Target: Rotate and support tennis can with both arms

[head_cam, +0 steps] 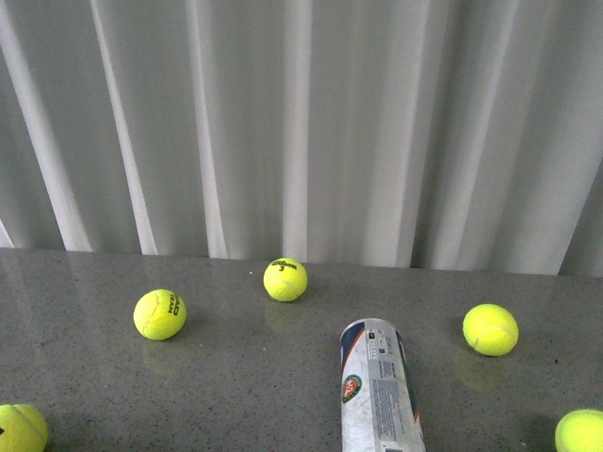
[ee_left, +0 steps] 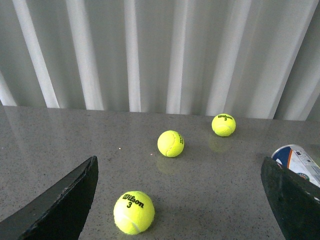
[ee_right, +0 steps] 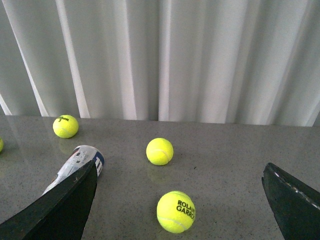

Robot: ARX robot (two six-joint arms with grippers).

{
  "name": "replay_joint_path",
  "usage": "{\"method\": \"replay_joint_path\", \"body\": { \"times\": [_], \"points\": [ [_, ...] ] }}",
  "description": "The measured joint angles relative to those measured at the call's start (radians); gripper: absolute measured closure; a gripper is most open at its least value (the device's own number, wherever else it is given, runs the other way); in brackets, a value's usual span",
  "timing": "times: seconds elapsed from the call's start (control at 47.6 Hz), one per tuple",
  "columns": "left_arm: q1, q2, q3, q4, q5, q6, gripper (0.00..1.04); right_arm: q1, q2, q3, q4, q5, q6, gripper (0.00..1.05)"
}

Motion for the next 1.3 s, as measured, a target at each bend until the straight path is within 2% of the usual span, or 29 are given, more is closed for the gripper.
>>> {"method": "replay_joint_path", "body": {
  "times": [1.302],
  "points": [
    [0.000,0.000,0.000,0.000,0.000,0.000,0.07,0.000,0.000,0.000,0.000,0.000,0.000,0.07]
  ]
}}
